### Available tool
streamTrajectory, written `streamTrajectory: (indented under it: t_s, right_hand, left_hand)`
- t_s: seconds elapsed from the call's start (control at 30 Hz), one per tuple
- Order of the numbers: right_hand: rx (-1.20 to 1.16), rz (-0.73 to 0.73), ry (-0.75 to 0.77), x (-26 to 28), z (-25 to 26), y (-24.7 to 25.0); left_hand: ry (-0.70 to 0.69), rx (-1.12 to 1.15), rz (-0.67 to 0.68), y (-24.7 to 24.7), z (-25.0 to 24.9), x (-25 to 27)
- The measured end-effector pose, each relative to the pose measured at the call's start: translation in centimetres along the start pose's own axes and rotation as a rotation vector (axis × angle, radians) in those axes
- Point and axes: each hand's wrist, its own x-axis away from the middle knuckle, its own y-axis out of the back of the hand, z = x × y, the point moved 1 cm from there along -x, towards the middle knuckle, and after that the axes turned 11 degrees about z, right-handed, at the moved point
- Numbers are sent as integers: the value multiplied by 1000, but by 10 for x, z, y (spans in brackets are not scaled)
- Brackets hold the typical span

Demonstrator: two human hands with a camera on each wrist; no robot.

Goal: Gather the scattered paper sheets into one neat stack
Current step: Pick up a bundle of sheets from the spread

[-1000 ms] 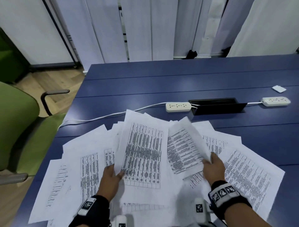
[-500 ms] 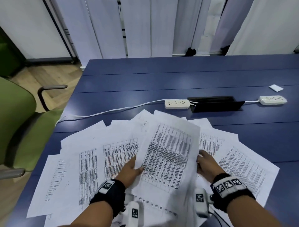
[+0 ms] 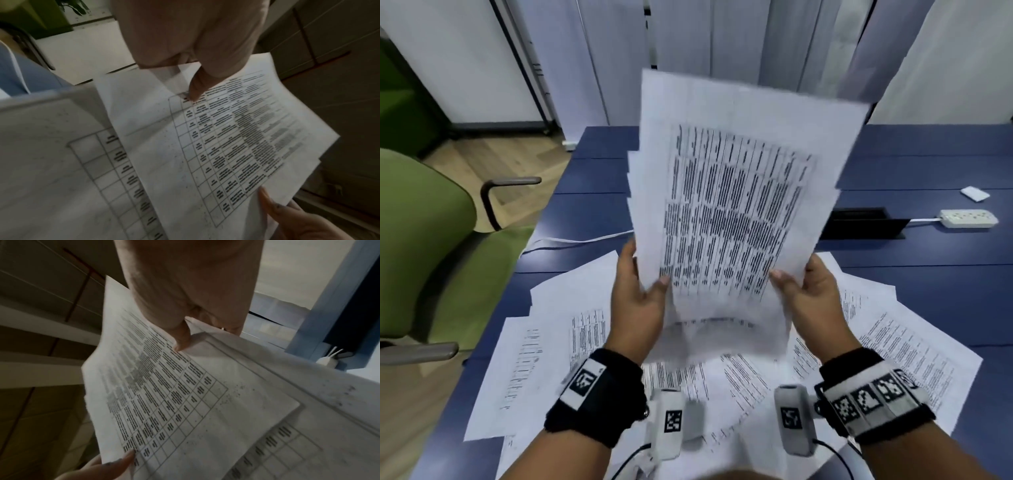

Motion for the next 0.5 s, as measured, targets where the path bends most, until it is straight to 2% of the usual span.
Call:
streamTrajectory:
  t_s: [0.07,0.17,0.37,0.5]
  right_hand:
    - [-14,-3,75,0,16,-6]
    - [-33,22,91,5,19,-13]
    - [-28,66,53,22,8,-26]
    - [-57,93,50,24,15,-34]
  left_hand:
    - [-54,56,-32,10,-12,0]
    - [-83,94,-12,19,-15,7]
    - [12,162,87,21,-11,17]
    - [0,198,100,12,-15,15]
